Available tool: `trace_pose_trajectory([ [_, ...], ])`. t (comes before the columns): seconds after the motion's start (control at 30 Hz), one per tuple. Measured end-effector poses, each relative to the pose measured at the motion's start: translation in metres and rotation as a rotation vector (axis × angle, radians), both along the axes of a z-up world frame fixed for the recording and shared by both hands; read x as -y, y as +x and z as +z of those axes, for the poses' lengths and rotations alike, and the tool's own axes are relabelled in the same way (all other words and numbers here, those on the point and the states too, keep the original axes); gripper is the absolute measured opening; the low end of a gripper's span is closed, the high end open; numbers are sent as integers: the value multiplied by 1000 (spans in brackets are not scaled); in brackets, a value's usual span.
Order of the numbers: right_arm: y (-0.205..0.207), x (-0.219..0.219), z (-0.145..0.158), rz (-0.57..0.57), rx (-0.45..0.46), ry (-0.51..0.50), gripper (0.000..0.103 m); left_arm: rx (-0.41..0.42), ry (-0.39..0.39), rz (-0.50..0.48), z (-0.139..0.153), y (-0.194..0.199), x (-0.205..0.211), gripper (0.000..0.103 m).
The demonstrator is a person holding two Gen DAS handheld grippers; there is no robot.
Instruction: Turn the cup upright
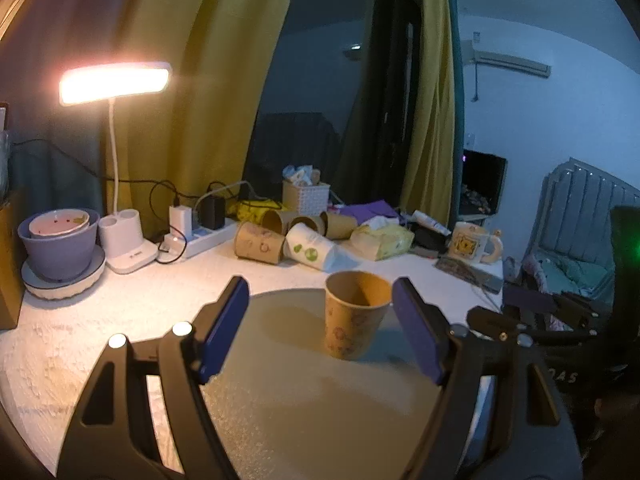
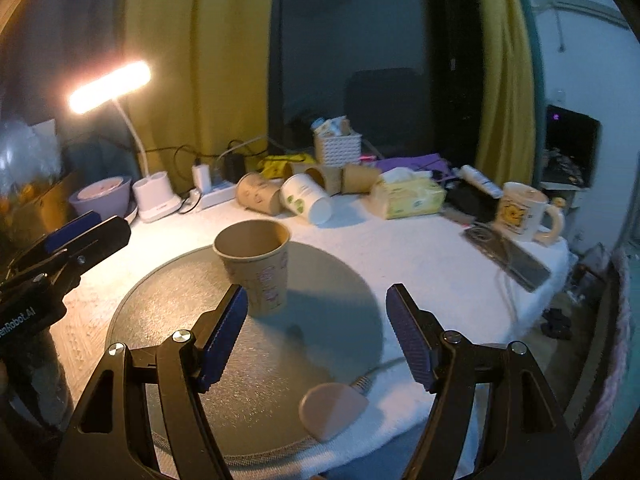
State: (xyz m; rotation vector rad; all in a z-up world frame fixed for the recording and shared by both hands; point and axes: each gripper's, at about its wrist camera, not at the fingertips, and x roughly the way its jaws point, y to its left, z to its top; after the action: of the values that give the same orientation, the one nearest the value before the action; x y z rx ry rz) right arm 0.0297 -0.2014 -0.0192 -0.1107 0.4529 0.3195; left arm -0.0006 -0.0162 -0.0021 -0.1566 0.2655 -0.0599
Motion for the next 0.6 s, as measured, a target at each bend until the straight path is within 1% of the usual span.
trace_pose_trajectory([
  [0.1,-9,5,3,-21,21,-6,75,16,2,1,1,-3,1,76],
  [0.2,-15,8,4,-28,34,-7,75,22,8,1,1,-4,4,95],
  [0.33,-15,7,4,-22,40,-12,75,37,33,4,1,-8,10,95],
  [0.6,-15,6,4,-28,48,-12,75,29,85,46,-1,-7,15,95],
])
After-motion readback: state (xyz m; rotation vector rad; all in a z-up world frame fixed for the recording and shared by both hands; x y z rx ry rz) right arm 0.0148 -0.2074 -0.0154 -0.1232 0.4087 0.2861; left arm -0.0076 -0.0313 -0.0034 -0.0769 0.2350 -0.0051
